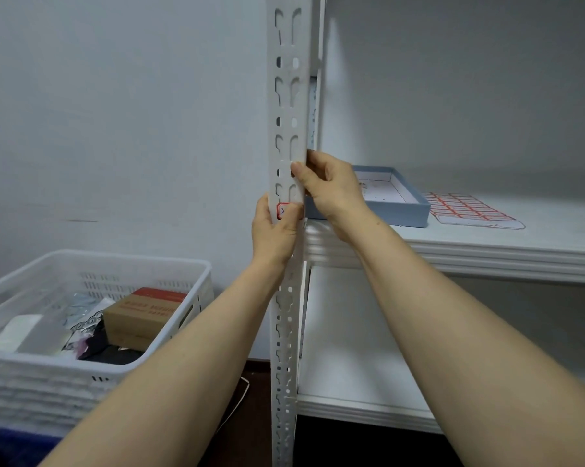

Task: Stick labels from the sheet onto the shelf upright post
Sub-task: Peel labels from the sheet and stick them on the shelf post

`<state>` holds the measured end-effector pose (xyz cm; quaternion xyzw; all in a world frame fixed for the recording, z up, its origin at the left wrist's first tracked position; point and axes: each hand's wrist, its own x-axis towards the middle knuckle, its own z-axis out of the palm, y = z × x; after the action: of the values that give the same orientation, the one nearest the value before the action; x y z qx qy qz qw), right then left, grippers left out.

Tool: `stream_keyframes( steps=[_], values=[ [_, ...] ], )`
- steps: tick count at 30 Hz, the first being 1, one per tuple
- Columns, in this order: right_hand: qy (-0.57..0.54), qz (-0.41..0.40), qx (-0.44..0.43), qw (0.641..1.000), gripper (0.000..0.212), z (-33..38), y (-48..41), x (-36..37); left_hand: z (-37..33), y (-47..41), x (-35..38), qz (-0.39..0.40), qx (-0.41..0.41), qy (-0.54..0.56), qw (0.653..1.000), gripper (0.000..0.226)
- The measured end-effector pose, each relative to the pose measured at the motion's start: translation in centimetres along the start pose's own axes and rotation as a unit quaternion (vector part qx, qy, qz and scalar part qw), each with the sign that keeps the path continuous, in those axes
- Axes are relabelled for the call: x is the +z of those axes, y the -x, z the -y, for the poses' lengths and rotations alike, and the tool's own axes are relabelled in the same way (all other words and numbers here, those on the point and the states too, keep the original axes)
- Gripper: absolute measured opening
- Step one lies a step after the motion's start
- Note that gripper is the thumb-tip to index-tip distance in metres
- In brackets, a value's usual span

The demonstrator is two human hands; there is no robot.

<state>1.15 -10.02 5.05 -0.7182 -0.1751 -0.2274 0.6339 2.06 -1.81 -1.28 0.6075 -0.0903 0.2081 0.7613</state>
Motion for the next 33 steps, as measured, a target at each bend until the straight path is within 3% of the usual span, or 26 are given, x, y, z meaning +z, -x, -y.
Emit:
stream_keyframes(
  steps=[6,10,15,33],
  values=[
    [-0.005,-0.004,-0.002,1.0,0.022,-0.11,0.06,0.06,-0.06,0.0,-0.04,0.011,0.005,0.01,1.0,0.02],
    [-0.015,-0.01,-0.005,1.0,0.021,-0.25,0.06,0.1,0.11,0.16,-0.33,0.023,-0.005,0.026,0.999,0.012],
    [-0.015,-0.018,-0.006,1.0,0.021,-0.29,0.01,0.36,0.02,-0.08,0.1,-0.002,0.002,0.023,1.0,0.025],
    [-0.02,-0.022,-0.003,1.0,0.022,-0.44,0.06,0.31,0.49,-0.09,0.01,-0.004,0.006,0.023,1.0,0.027]
  ],
)
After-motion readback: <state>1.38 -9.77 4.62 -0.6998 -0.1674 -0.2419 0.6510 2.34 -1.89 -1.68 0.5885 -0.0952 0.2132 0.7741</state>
